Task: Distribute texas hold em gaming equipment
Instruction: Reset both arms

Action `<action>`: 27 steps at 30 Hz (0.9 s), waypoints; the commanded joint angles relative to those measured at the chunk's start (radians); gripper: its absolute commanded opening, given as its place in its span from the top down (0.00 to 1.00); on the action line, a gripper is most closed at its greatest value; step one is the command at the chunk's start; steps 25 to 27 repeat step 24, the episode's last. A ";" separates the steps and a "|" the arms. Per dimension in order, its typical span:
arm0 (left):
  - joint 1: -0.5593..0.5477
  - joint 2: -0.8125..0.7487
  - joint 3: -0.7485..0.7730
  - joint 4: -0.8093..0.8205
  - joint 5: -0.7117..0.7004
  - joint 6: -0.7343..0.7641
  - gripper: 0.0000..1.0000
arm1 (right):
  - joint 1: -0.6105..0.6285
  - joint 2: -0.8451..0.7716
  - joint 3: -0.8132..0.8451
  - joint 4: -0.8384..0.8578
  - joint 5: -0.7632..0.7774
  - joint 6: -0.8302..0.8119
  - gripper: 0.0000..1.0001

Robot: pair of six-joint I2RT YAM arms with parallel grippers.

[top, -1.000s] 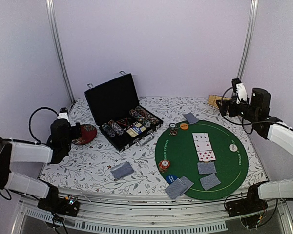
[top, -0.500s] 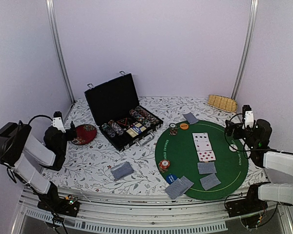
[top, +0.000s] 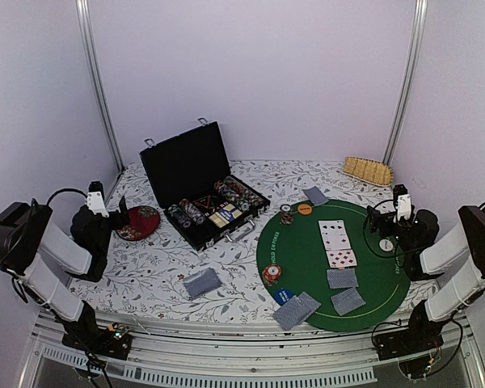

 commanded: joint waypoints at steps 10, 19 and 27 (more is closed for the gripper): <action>0.009 0.009 0.012 0.008 0.010 -0.003 0.02 | -0.013 0.035 0.016 0.105 -0.049 0.010 0.01; 0.009 0.008 0.015 0.003 0.016 -0.002 0.02 | -0.013 0.037 0.015 0.104 -0.049 0.010 0.01; 0.011 0.006 0.014 0.001 0.020 -0.002 0.02 | -0.013 0.035 0.016 0.105 -0.049 0.009 0.01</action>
